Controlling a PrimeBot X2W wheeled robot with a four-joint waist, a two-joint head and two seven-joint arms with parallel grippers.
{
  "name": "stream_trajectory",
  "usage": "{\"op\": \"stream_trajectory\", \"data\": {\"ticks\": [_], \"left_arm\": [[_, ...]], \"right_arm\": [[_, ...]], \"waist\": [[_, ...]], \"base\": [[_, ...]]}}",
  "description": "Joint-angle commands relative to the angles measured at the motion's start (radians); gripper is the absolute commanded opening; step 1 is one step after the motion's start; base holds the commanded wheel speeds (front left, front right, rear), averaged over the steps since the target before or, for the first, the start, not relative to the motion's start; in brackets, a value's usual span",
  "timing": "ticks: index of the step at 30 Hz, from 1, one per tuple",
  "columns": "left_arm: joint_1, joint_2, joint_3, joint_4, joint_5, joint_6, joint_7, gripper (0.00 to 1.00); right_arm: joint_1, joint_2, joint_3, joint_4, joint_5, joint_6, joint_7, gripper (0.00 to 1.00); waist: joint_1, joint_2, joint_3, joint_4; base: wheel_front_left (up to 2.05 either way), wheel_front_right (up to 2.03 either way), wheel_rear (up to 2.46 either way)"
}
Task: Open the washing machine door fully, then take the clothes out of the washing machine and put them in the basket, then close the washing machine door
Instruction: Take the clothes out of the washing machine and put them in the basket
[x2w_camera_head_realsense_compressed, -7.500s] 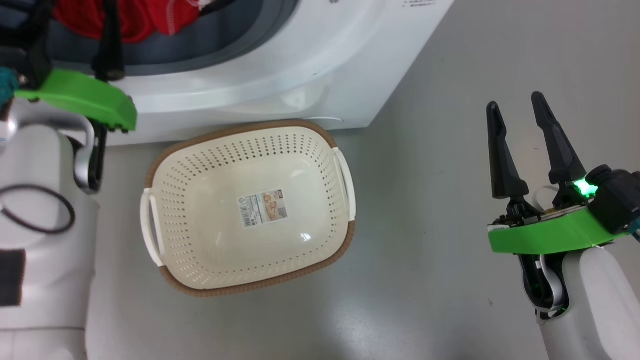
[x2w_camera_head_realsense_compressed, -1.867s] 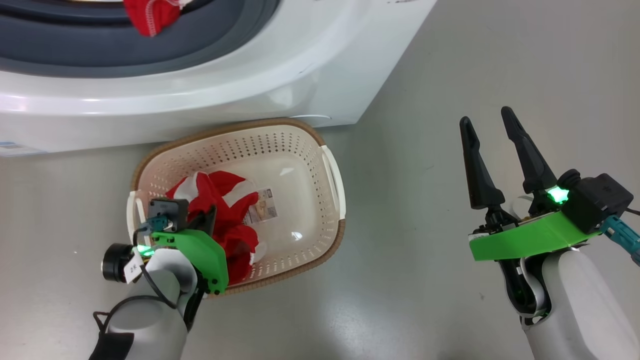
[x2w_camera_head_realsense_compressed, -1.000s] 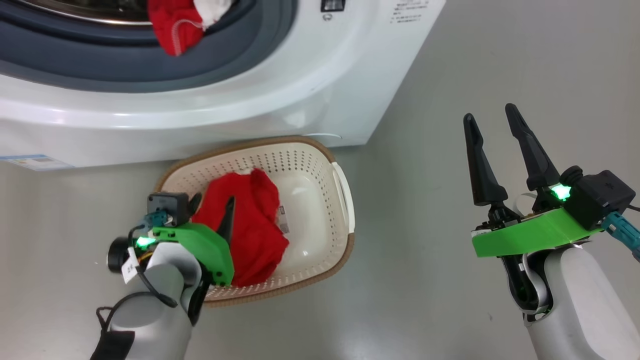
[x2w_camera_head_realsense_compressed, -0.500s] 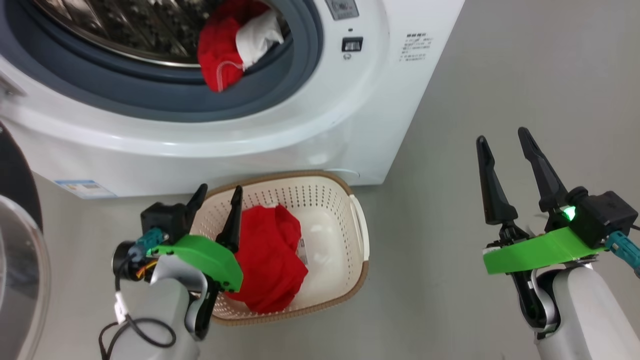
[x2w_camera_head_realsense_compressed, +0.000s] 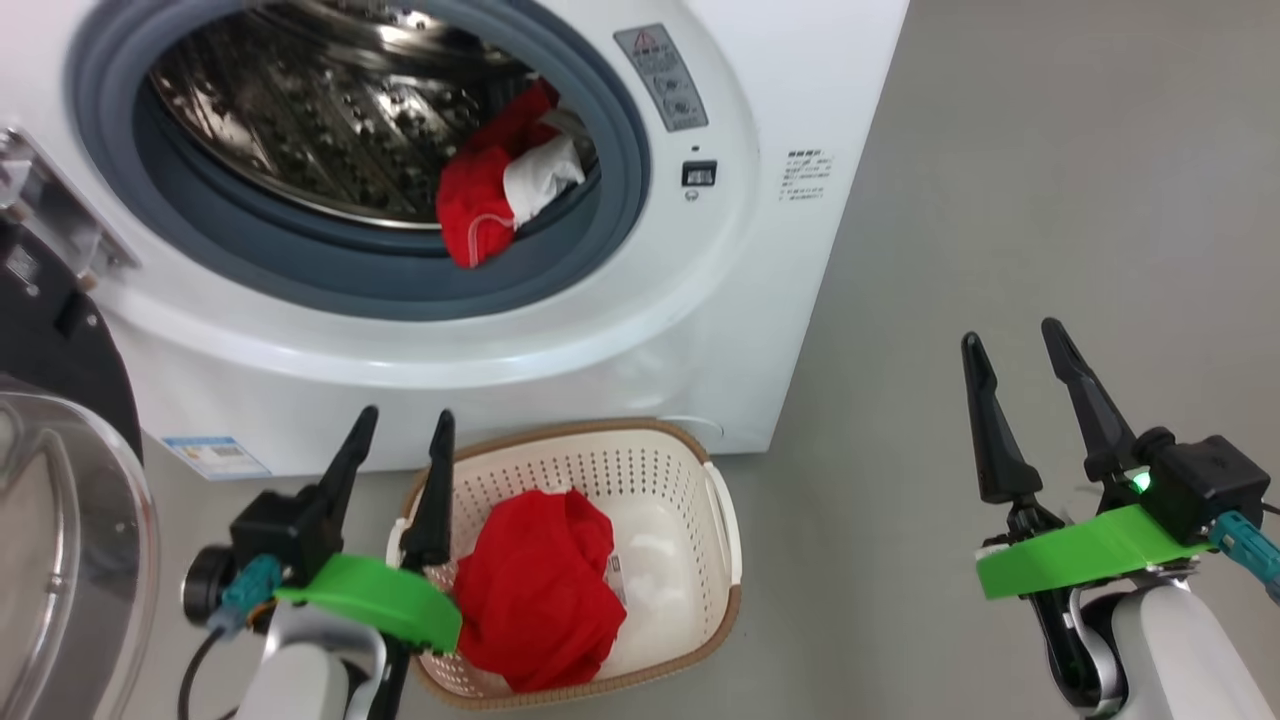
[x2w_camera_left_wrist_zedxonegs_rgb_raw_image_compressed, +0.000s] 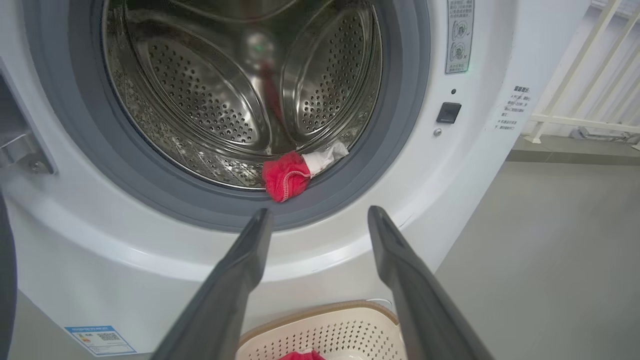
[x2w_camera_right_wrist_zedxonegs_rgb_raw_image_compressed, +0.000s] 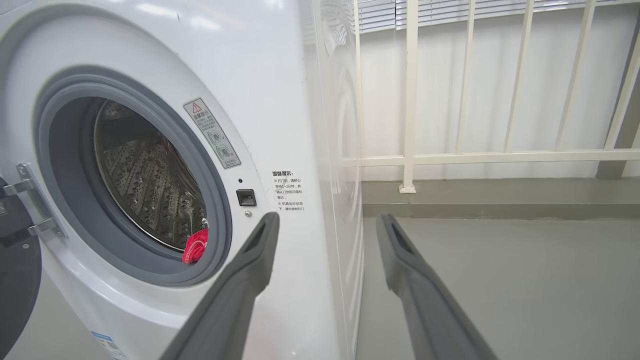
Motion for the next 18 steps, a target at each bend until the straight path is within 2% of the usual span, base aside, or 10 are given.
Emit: {"op": "stream_trajectory", "data": {"ticks": [1, 18], "left_arm": [[0.018, 0.022, 0.043, -0.042, 0.014, 0.001, -0.012, 1.00], [0.197, 0.035, 0.165, -0.196, 0.081, 0.017, -0.012, 1.00]], "right_arm": [[0.004, 0.001, 0.012, -0.021, -0.008, 0.007, -0.006, 1.00], [0.101, 0.001, -0.042, -0.031, -0.018, 0.007, -0.006, 1.00]], "waist": [[0.0000, 0.0000, -0.035, -0.002], [0.0000, 0.0000, -0.142, -0.005]], "base": [[0.00, 0.00, 0.00], [0.00, 0.00, 0.00]]}}
